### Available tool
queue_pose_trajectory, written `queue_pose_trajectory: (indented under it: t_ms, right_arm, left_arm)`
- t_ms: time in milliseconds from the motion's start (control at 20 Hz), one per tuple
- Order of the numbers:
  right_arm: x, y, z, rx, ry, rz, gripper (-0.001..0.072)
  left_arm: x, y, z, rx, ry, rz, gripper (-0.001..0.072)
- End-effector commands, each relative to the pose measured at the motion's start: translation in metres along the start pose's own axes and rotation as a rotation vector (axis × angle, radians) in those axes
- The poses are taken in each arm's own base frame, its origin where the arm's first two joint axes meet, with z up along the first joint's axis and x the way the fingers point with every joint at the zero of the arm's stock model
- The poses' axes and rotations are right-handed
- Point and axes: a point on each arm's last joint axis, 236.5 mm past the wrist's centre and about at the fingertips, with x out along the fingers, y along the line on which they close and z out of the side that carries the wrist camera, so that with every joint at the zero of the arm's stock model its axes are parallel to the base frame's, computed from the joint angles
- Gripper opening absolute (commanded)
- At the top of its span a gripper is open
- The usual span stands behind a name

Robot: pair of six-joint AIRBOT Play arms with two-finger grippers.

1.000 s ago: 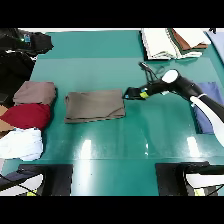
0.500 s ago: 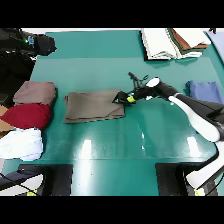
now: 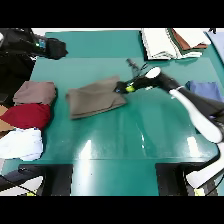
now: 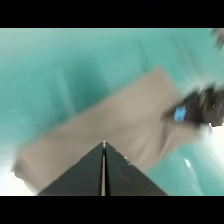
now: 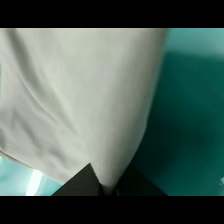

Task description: Fold the shirts.

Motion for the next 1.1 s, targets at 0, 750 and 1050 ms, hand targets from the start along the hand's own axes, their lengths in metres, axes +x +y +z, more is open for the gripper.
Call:
queue_pose_trajectory:
  t_ms: [0,750,1050]
  right_arm:
    - [-0.105,-0.068,0.027,0.019,-0.123,-0.181,0.0017]
    - [-0.434,-0.263,0.041,0.340,-0.637,-0.569,0.0017]
    - [-0.496,-0.239,0.085,0.230,-0.799,-0.645,0.0017]
  left_arm:
    - [0.005,-0.034,-0.003,0.051,0.005,-0.054,0.0030]
    - [0.006,-0.052,-0.003,0.007,0.000,-0.089,0.0030]
    - [0.006,-0.052,-0.006,0.008,0.011,-0.089,0.0030]
